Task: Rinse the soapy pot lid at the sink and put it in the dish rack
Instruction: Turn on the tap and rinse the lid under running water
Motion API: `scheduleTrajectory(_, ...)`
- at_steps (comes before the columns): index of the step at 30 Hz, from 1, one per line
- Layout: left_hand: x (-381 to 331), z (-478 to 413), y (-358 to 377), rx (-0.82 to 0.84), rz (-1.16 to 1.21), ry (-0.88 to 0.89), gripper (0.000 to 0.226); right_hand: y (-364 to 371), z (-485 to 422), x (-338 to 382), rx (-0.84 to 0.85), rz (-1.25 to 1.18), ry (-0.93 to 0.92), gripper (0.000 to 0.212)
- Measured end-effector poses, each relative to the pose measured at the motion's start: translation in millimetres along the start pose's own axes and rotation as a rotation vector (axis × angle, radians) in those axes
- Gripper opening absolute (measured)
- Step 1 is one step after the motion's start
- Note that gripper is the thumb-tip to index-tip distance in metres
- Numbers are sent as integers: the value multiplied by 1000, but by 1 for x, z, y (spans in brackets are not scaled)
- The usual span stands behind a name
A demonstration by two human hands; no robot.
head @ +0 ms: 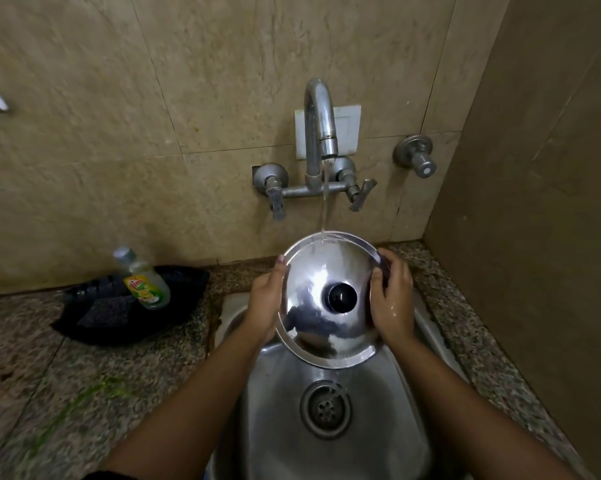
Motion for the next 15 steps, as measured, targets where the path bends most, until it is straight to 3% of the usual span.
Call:
scheduleTrajectory(5,-9,4,13,95,-68,21,35,-12,-1,-7,-37,-31,10,39)
scheduleTrajectory(8,-11,4,13,112,-128,28,37,-11,-11,-3,13,-143,84,29)
scheduleTrajectory(11,-18,4,3,184,-101,0,29,-8,-30,5,141,-258,180,16)
scheduleTrajectory(15,-37,-6,-1,304,-397,117,22,6,-52,38,443,-24,-20,16)
Point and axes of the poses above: each hand's wrist, its own z-axis away from the middle knuckle, its own y-axis out of the palm, x = y × z, the point moved 1 cm from there along -z, towards the middle knuckle, and after that the axes turned 5 degrees about x, right-handed, at the moved point
